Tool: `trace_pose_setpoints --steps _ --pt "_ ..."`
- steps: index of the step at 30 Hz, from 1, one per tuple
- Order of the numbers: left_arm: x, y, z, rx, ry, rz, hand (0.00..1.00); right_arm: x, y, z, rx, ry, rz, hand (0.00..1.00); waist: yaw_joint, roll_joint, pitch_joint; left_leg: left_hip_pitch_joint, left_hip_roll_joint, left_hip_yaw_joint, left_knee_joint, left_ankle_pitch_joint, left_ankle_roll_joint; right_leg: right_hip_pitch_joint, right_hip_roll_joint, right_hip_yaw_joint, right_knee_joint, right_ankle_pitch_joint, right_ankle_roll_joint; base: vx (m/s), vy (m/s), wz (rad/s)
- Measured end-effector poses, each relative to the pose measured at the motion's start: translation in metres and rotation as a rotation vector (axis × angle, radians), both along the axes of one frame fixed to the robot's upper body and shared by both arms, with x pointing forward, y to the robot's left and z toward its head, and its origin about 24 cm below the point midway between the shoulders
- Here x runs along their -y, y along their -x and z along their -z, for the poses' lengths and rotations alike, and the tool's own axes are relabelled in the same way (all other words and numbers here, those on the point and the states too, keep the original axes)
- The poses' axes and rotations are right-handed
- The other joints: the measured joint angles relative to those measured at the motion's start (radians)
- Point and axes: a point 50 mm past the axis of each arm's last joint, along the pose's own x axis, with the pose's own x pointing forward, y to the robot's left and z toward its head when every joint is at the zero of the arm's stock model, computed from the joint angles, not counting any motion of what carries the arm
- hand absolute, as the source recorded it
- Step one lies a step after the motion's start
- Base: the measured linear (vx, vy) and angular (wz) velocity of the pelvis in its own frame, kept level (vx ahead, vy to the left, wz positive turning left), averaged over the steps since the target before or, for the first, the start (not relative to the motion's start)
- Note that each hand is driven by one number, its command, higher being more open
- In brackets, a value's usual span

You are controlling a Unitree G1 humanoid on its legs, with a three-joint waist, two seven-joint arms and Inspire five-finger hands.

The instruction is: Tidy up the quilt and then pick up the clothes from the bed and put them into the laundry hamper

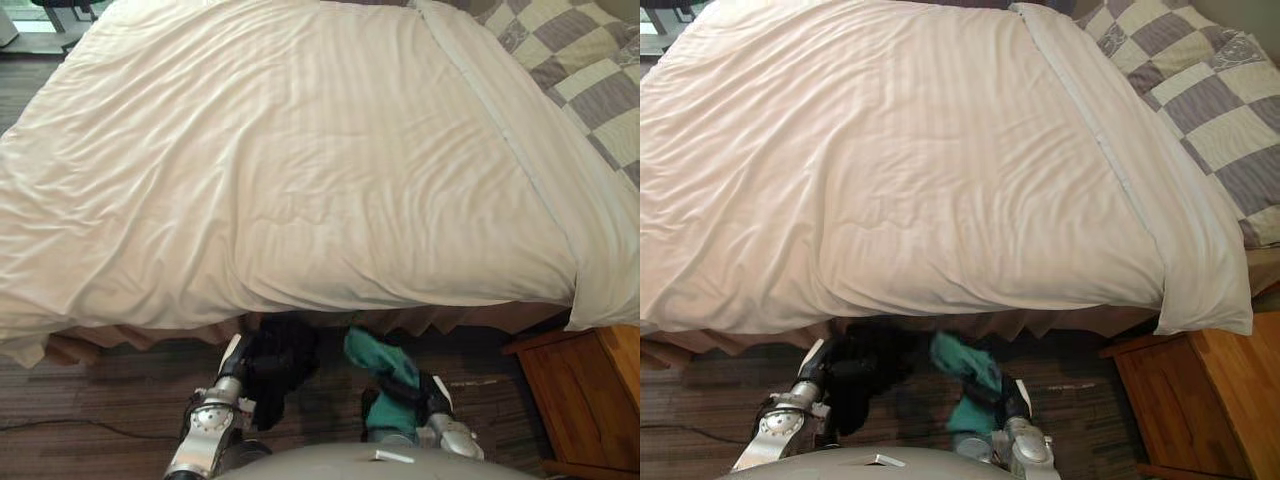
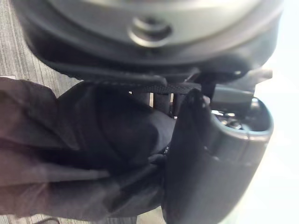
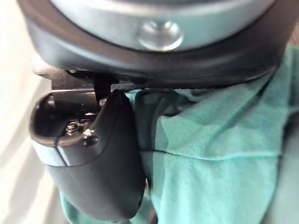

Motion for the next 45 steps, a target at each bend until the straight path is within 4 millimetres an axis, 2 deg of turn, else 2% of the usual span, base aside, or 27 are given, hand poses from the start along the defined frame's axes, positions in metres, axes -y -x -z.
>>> trace_pose_setpoints --steps 3,5,9,11,12,13,14,15,16,17,19,20,21,23,25,26,27,28,29,30,31,32,34,37,40,42,45 --pt "0.009 0.002 0.002 -0.006 0.021 -0.006 0.00 -0.002 0.004 0.004 -0.024 -0.005 0.002 0.00 0.009 0.002 -0.004 -0.031 -0.027 -0.074 0.003 0.014 0.013 -0.006 0.008 0.052 0.073 -0.083 -0.007 0.01 -0.029 0.78" --pt "0.011 0.003 0.003 -0.011 0.040 -0.034 0.00 -0.005 0.000 0.004 -0.022 -0.001 -0.008 0.00 0.012 0.013 -0.004 -0.060 -0.042 -0.131 -0.002 0.039 0.015 0.005 0.000 0.028 0.072 -0.095 -0.019 0.02 -0.014 0.93" --pt "0.017 0.002 0.002 0.006 0.117 -0.157 0.00 -0.005 -0.010 0.002 -0.010 0.027 -0.074 0.00 0.048 0.065 0.015 -0.156 -0.064 -0.317 0.003 0.093 0.026 0.073 0.005 -0.103 0.027 -0.106 -0.053 0.01 -0.034 1.39" --pt "0.018 -0.003 -0.004 0.052 0.174 -0.244 0.00 -0.005 -0.019 -0.001 0.014 0.049 -0.081 0.00 0.073 0.092 0.032 -0.230 -0.086 -0.359 0.022 0.135 0.069 0.065 0.007 -0.192 0.051 -0.137 -0.080 -0.09 -0.049 1.83" --pt "0.019 -0.005 -0.009 0.079 0.205 -0.286 0.00 -0.006 -0.027 -0.004 0.035 0.059 -0.079 0.00 0.069 0.107 0.042 -0.259 -0.108 -0.299 -0.010 0.147 0.243 0.069 0.005 -0.255 0.058 -0.155 -0.107 -0.09 -0.062 2.28" --pt "0.016 -0.005 -0.012 0.100 0.207 -0.318 0.00 -0.011 -0.033 -0.006 0.052 0.057 -0.075 0.00 0.069 0.110 0.048 -0.281 -0.087 -0.107 -0.034 0.049 0.422 0.085 -0.005 -0.332 0.048 -0.145 -0.112 -0.06 -0.079 2.46" --pt "0.013 -0.006 -0.013 0.111 0.211 -0.342 0.00 -0.015 -0.038 -0.008 0.066 0.051 -0.072 0.00 0.069 0.103 0.054 -0.302 -0.078 -0.014 -0.014 -0.008 0.415 0.096 -0.013 -0.367 0.035 -0.135 -0.115 -0.02 -0.055 2.14" --pt "0.009 -0.009 -0.016 0.134 0.225 -0.379 0.00 -0.018 -0.044 -0.010 0.084 0.033 -0.055 0.00 0.071 0.093 0.071 -0.359 -0.049 0.105 0.091 -0.033 0.377 0.113 -0.033 -0.423 0.036 -0.133 -0.109 0.02 -0.003 1.85" --pt "0.009 -0.007 -0.016 0.135 0.258 -0.428 0.00 -0.018 -0.050 -0.013 0.101 0.024 -0.034 0.00 0.094 0.111 0.069 -0.406 -0.014 0.191 0.280 -0.025 0.363 0.134 -0.034 -0.504 0.038 -0.134 -0.109 0.04 0.036 1.86" --pt "0.011 0.005 -0.010 0.101 0.291 -0.470 0.00 -0.016 -0.050 -0.014 0.107 0.021 -0.004 0.00 0.107 0.132 0.062 -0.385 -0.013 0.227 0.396 -0.021 0.373 0.175 -0.020 -0.567 0.041 -0.140 -0.106 0.06 0.036 1.66" --pt "0.014 0.014 -0.007 0.075 0.314 -0.486 0.00 -0.013 -0.052 -0.018 0.136 0.022 0.028 0.00 0.113 0.137 0.062 -0.361 -0.060 0.214 0.320 0.035 0.294 0.224 -0.021 -0.662 0.045 -0.145 -0.112 0.06 0.012 1.79" --pt "0.015 0.016 -0.009 0.082 0.321 -0.489 0.00 -0.012 -0.049 -0.020 0.143 0.019 0.054 0.00 0.109 0.105 0.067 -0.321 -0.114 0.196 0.189 0.051 0.308 0.253 -0.046 -0.746 0.039 -0.142 -0.117 0.08 0.033 2.30" --pt "0.008 0.018 -0.010 0.093 0.306 -0.506 0.00 -0.018 -0.052 -0.024 0.175 -0.001 0.084 0.00 0.106 0.074 0.067 -0.329 -0.117 0.289 0.211 -0.003 0.321 0.283 -0.063 -0.809 0.027 -0.142 -0.114 0.10 0.039 2.00" --pt "0.009 0.026 -0.007 0.067 0.298 -0.523 0.00 -0.019 -0.051 -0.031 0.212 -0.018 0.116 0.00 0.105 0.071 0.073 -0.342 -0.063 0.444 0.288 -0.010 0.352 0.310 -0.049 -0.901 0.073 -0.139 -0.110 0.16 0.063 1.88" --pt "0.009 0.029 -0.005 0.052 0.279 -0.539 0.00 -0.022 -0.043 -0.029 0.200 -0.039 0.138 0.00 0.114 0.055 0.077 -0.334 -0.104 0.370 0.263 -0.007 0.352 0.303 -0.099 -0.951 0.223 -0.118 -0.126 0.18 0.101 1.68" --pt "0.010 0.029 -0.005 0.050 0.279 -0.547 0.00 -0.022 -0.038 -0.030 0.204 -0.044 0.148 0.00 0.107 0.066 0.075 -0.328 -0.131 0.292 0.215 0.010 0.353 0.295 -0.114 -0.961 0.277 -0.145 -0.133 0.16 0.077 1.64" --pt "0.008 0.028 -0.006 0.059 0.271 -0.556 0.00 -0.027 -0.037 -0.032 0.211 -0.059 0.142 0.00 0.105 0.055 0.070 -0.319 -0.165 0.240 0.166 0.023 0.358 0.297 -0.096 -0.973 0.172 -0.167 -0.115 0.18 0.064 1.63" --pt "0.004 0.028 -0.006 0.063 0.260 -0.561 0.00 -0.032 -0.038 -0.034 0.221 -0.073 0.134 0.00 0.109 0.043 0.073 -0.308 -0.188 0.224 0.147 0.023 0.357 0.282 -0.106 -0.984 0.134 -0.152 -0.123 0.16 0.080 1.17" --pt "-0.002 0.027 -0.005 0.059 0.240 -0.564 0.00 -0.037 -0.040 -0.036 0.235 -0.104 0.144 0.00 0.113 0.032 0.079 -0.294 -0.218 0.211 0.142 0.015 0.352 0.255 -0.166 -1.005 0.220 -0.087 -0.147 0.14 0.091 0.62" --pt "-0.002 0.025 -0.003 0.050 0.237 -0.564 0.00 -0.039 -0.041 -0.036 0.236 -0.108 0.138 0.00 0.119 0.036 0.079 -0.284 -0.225 0.202 0.133 0.011 0.351 0.238 -0.200 -0.990 0.292 -0.068 -0.158 0.15 0.132 0.49" --pt "-0.004 0.024 -0.003 0.038 0.217 -0.548 0.00 -0.041 -0.042 -0.037 0.241 -0.121 0.118 0.00 0.117 0.054 0.085 -0.256 -0.228 0.177 0.111 0.011 0.352 0.196 -0.242 -0.929 0.431 -0.007 -0.249 0.12 0.101 0.33" --pt "-0.003 0.024 -0.002 0.036 0.212 -0.541 0.00 -0.042 -0.042 -0.037 0.240 -0.124 0.110 0.00 0.111 0.066 0.086 -0.250 -0.225 0.152 0.107 0.017 0.343 0.167 -0.237 -0.869 0.470 -0.028 -0.257 0.19 0.122 0.69" --pt "-0.009 0.011 -0.009 0.082 0.189 -0.511 0.00 -0.042 -0.032 -0.037 0.233 -0.124 0.120 0.00 0.098 0.084 0.092 -0.235 -0.228 0.044 0.088 0.025 0.332 0.077 -0.100 -0.575 0.450 -0.131 -0.189 0.22 0.073 1.16" --pt "-0.004 0.005 -0.012 0.111 0.191 -0.458 0.00 -0.039 -0.013 -0.030 0.189 -0.115 0.142 0.00 0.084 0.069 0.094 -0.188 -0.280 -0.068 0.068 0.024 0.327 0.042 -0.027 -0.451 0.403 -0.180 -0.194 0.18 -0.003 1.33" --pt "0.006 0.005 -0.008 0.087 0.198 -0.405 0.00 -0.038 -0.014 -0.029 0.195 -0.108 0.133 0.00 0.088 0.062 0.091 -0.151 -0.301 -0.146 0.059 0.033 0.324 0.003 0.073 -0.339 0.272 -0.187 -0.185 0.19 -0.069 0.92" --pt "0.013 0.011 -0.003 0.053 0.201 -0.374 0.00 -0.039 -0.012 -0.027 0.190 -0.104 0.127 0.00 0.089 0.042 0.084 -0.126 -0.333 -0.181 0.058 0.028 0.317 0.022 0.068 -0.330 0.163 -0.178 -0.183 0.14 -0.093 0.74" --pt "0.022 0.014 0.002 0.021 0.218 -0.327 0.00 -0.041 -0.014 -0.027 0.194 -0.106 0.119 0.00 0.099 0.023 0.073 -0.109 -0.369 -0.195 0.042 0.017 0.298 0.024 0.040 -0.317 0.089 -0.078 -0.158 0.12 -0.082 0.28"
